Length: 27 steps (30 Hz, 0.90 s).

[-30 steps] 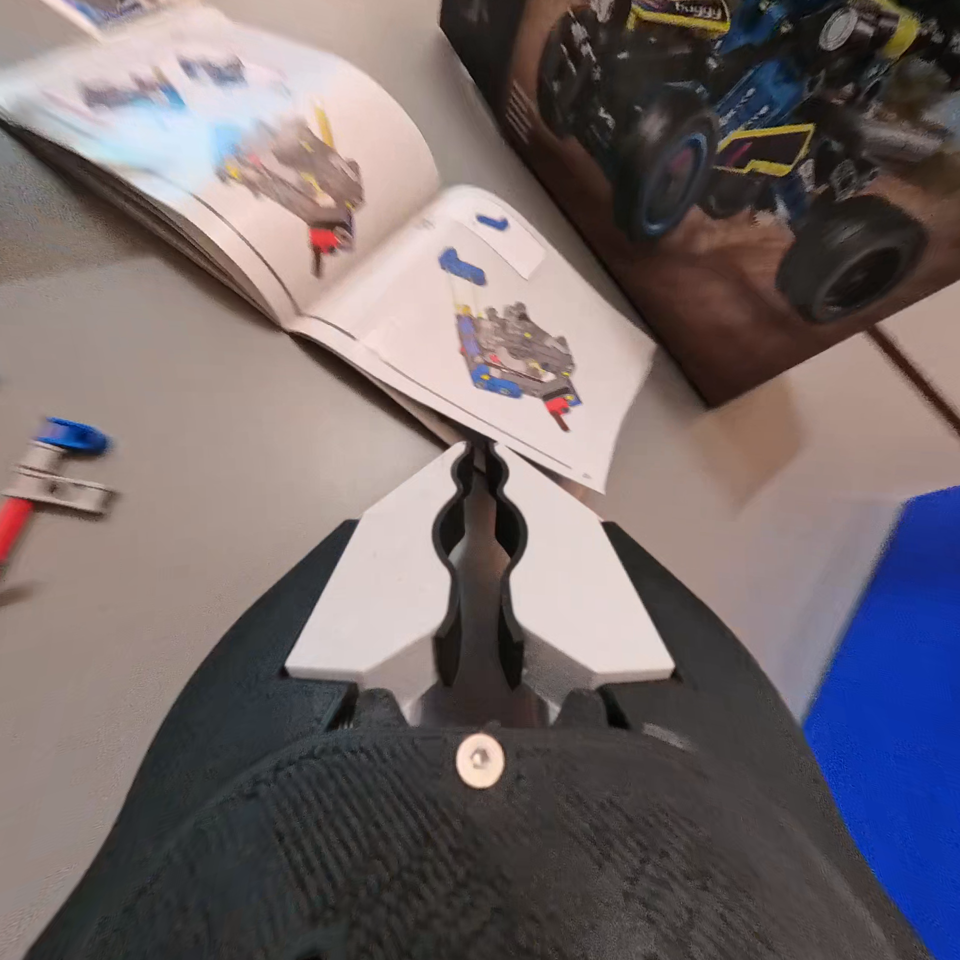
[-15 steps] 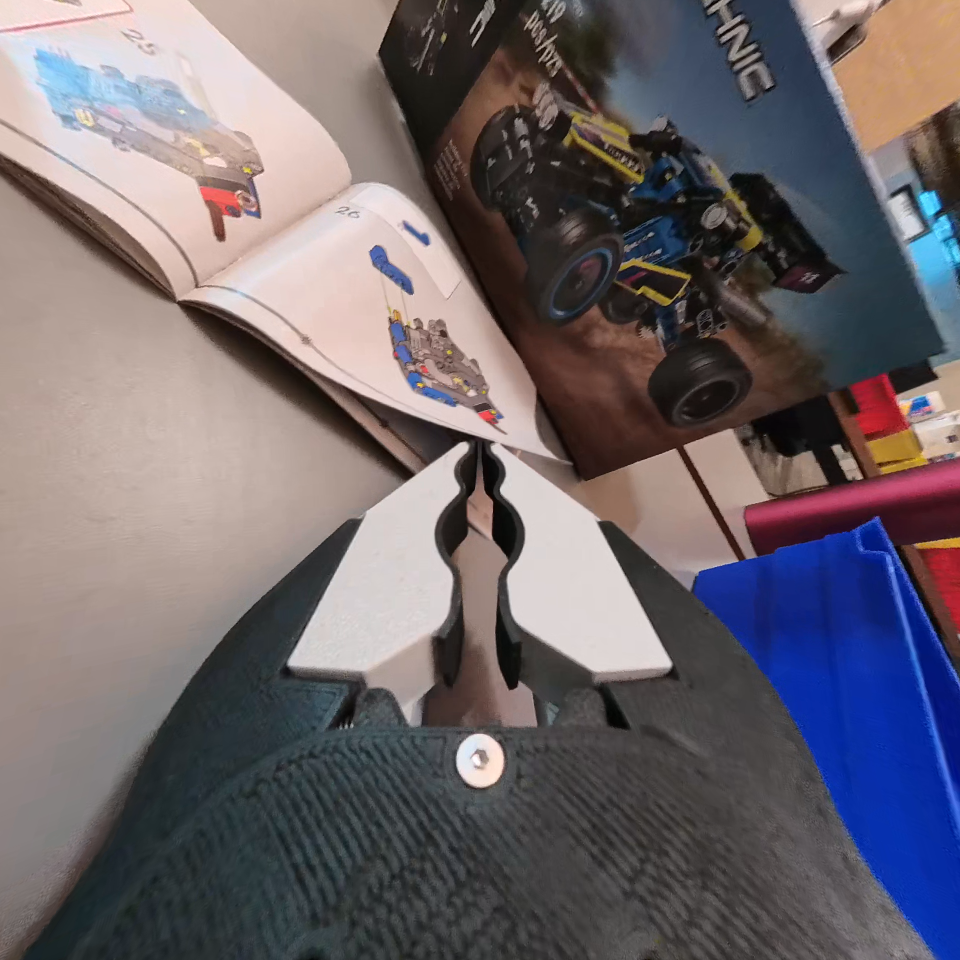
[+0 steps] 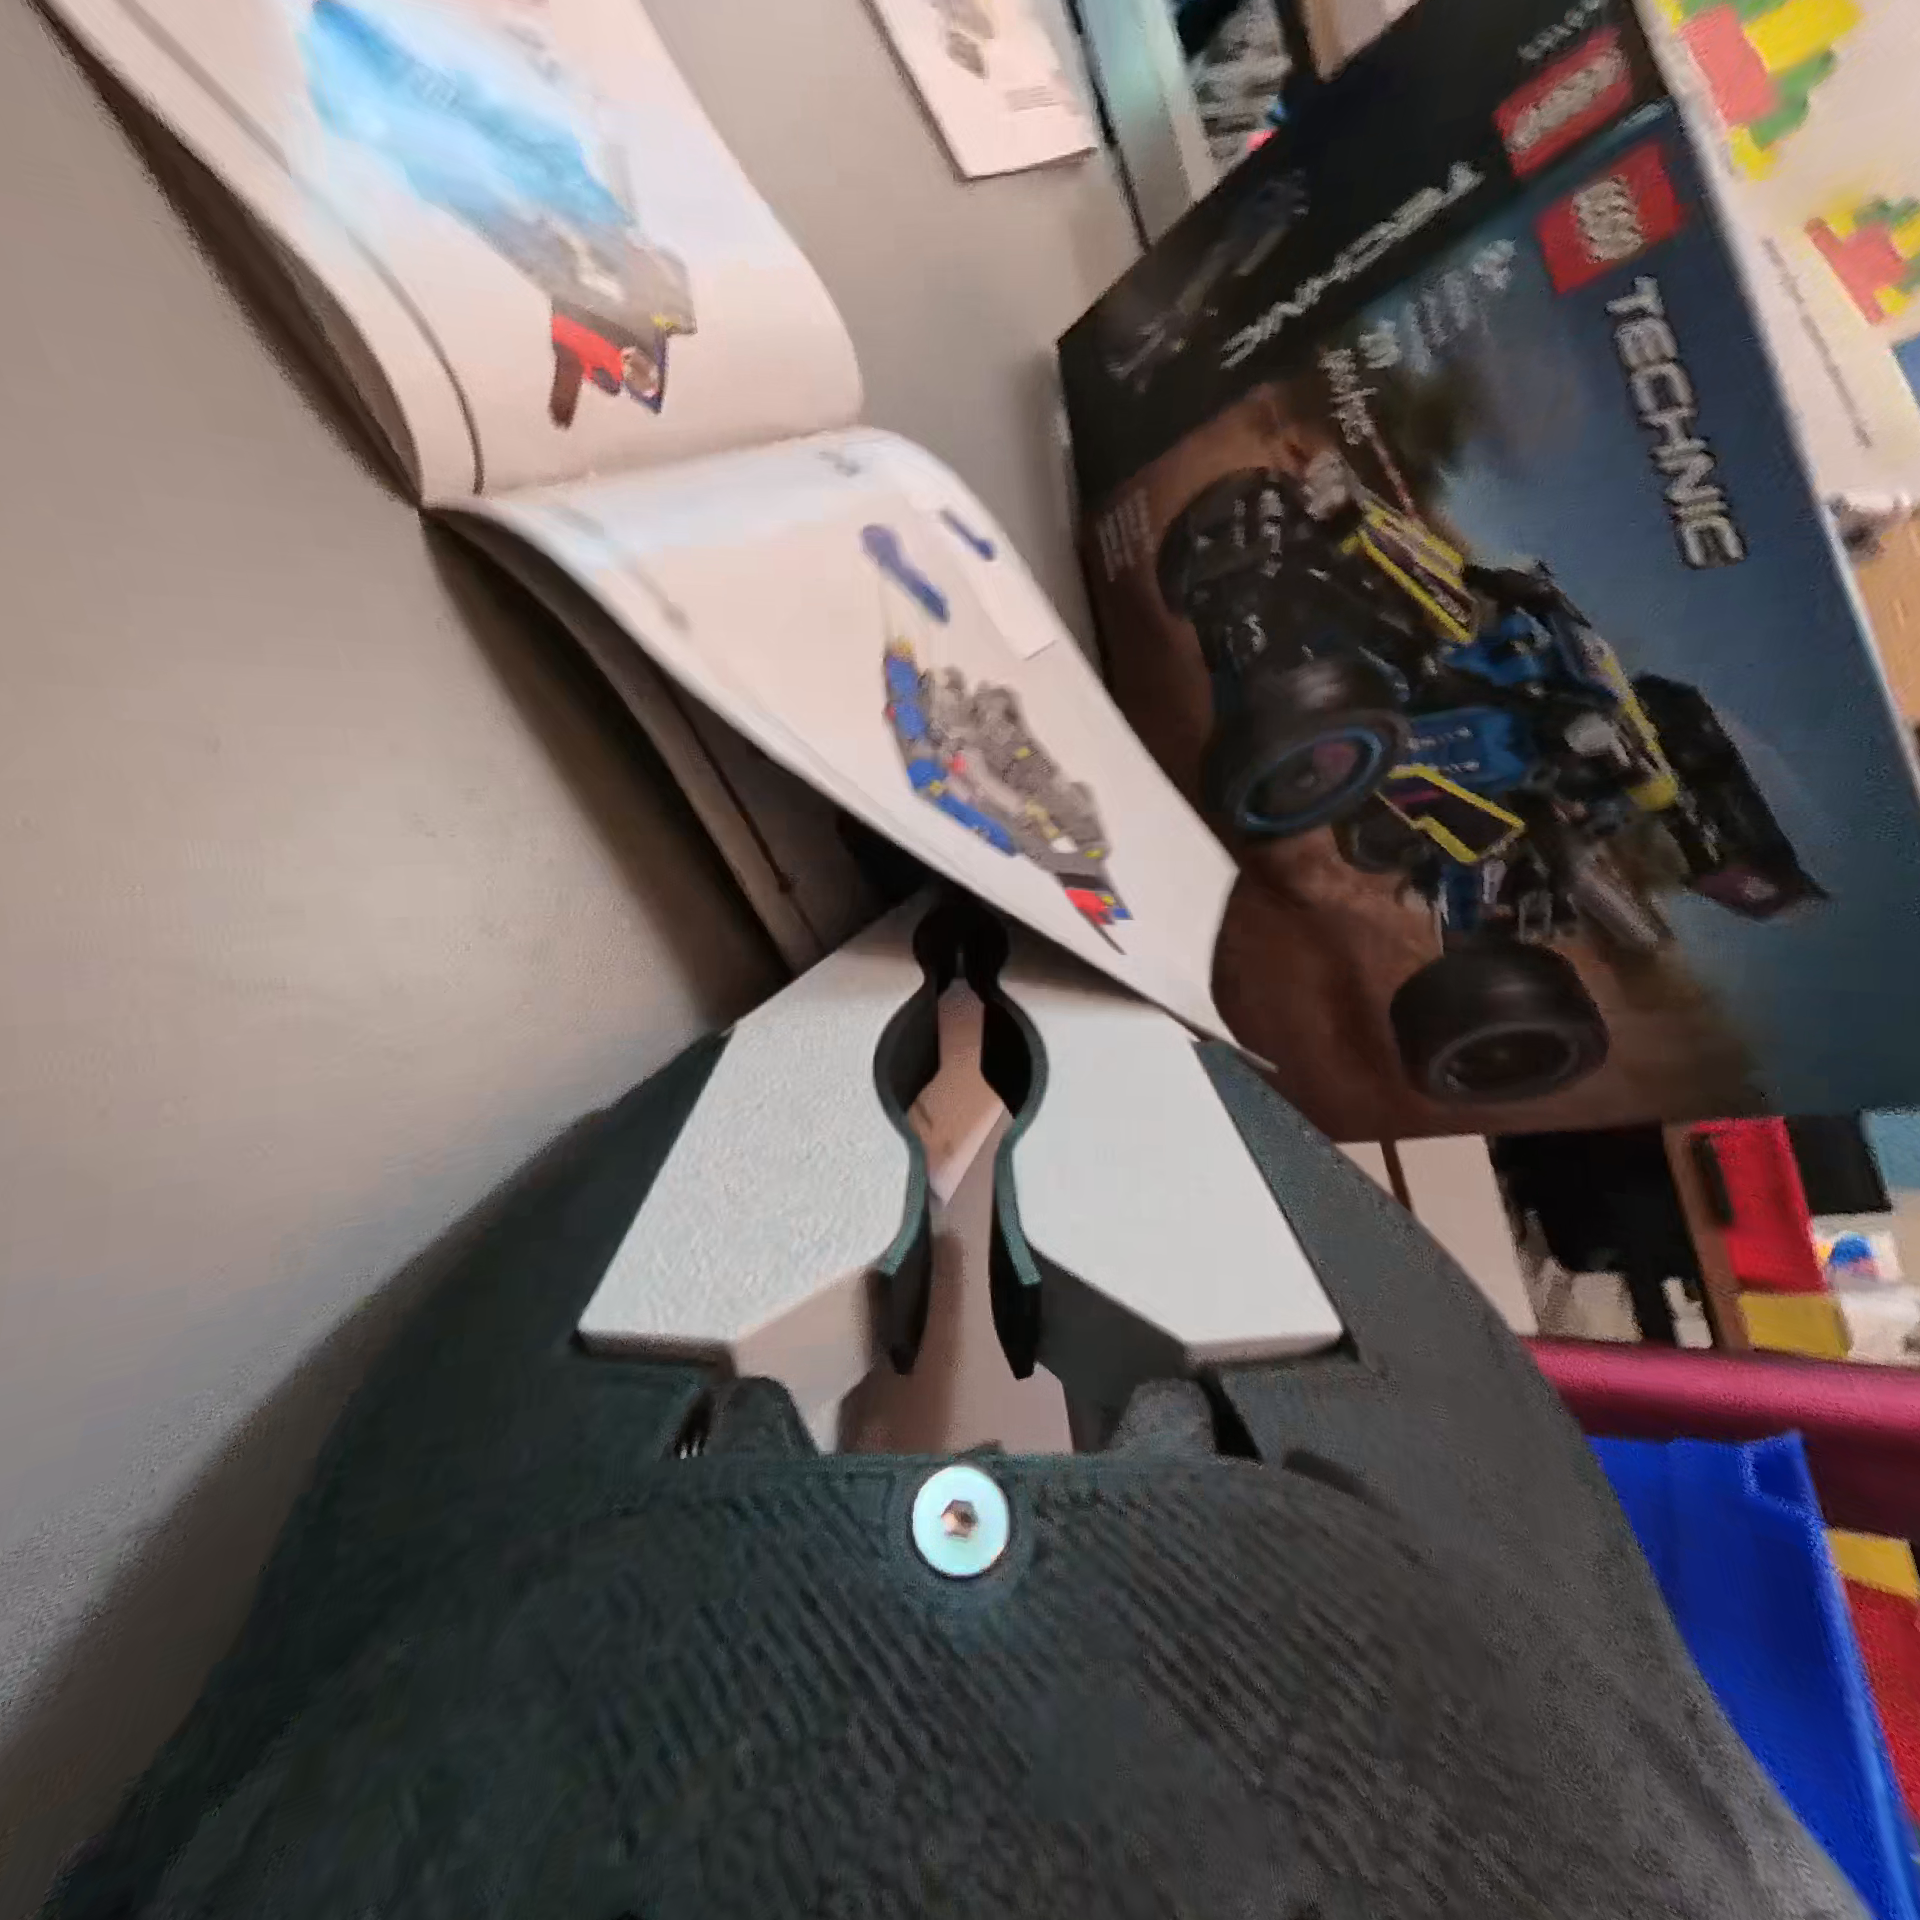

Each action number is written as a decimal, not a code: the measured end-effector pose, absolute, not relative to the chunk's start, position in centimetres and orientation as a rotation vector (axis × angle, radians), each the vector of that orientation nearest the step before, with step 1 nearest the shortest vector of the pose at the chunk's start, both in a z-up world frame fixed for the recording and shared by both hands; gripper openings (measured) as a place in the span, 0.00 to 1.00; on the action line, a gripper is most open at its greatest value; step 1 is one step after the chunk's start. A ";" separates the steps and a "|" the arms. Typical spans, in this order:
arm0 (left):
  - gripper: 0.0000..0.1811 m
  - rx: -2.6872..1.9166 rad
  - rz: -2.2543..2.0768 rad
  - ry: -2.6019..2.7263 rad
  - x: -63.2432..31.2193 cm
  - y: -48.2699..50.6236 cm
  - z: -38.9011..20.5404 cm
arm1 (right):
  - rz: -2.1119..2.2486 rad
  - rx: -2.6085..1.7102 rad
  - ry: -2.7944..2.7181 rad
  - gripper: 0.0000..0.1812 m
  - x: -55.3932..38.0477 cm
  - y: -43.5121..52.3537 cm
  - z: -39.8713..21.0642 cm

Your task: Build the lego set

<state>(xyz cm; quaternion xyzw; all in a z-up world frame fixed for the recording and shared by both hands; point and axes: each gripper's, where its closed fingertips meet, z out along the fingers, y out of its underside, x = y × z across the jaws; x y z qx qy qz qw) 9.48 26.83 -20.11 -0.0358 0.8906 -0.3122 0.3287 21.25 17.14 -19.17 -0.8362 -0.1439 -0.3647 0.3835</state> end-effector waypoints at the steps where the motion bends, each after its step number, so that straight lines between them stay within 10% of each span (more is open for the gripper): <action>1: 0.00 -0.075 -0.807 2.323 9.4 26.8 -20.1 | -0.948 -2.133 -0.418 0.00 21.2 17.3 -19.3; 27: 0.00 0.111 -0.685 2.169 8.7 27.3 -19.8 | -0.670 -2.139 -0.615 0.00 12.8 14.5 -19.7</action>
